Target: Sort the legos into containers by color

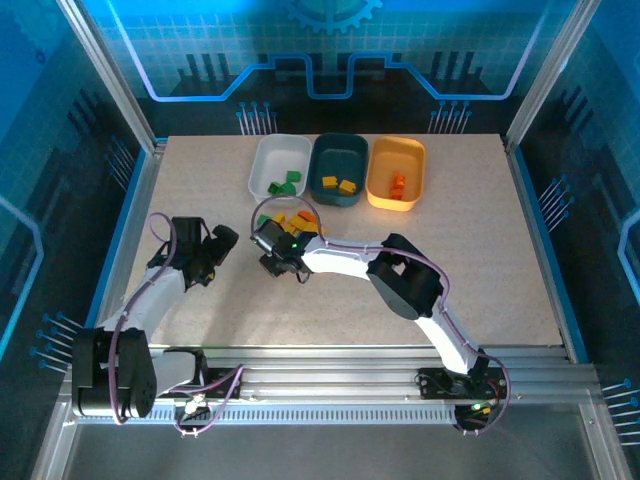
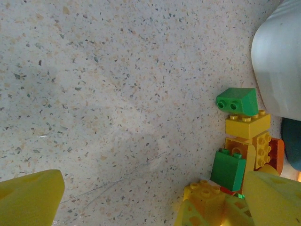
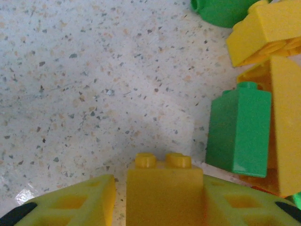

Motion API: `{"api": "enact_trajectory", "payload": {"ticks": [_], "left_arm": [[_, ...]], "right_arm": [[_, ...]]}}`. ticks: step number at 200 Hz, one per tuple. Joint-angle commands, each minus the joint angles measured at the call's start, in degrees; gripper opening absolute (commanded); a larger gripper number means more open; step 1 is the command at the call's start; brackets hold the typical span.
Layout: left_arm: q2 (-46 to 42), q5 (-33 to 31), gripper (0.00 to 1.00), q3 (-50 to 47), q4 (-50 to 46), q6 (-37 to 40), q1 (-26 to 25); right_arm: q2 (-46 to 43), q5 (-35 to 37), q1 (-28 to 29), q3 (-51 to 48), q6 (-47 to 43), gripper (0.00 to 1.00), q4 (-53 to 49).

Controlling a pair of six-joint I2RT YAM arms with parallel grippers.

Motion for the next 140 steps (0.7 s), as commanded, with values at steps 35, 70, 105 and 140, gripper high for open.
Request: {"api": "enact_trajectory", "payload": {"ticks": [35,70,105,140], "left_arm": [[-0.7,1.3,0.99,1.8,-1.3,0.6,0.8],[-1.6,1.9,0.99,1.6,-1.0,0.0,0.8],[-3.1,2.4,0.99,1.8,-0.9,0.7,0.6],[-0.9,5.8,0.99,2.2,2.3,0.7,-1.7]], "right_arm": [[-2.3,-0.1,0.7,0.3,0.2,0.40,-0.8],[-10.4,-2.6,-0.3,-2.7,0.2,0.40,-0.4],[-17.0,-5.5,-4.3,-5.8,1.6,0.40,-0.4],[-19.9,-6.7,-13.0,-5.9,1.4,0.40,-0.5]]}}
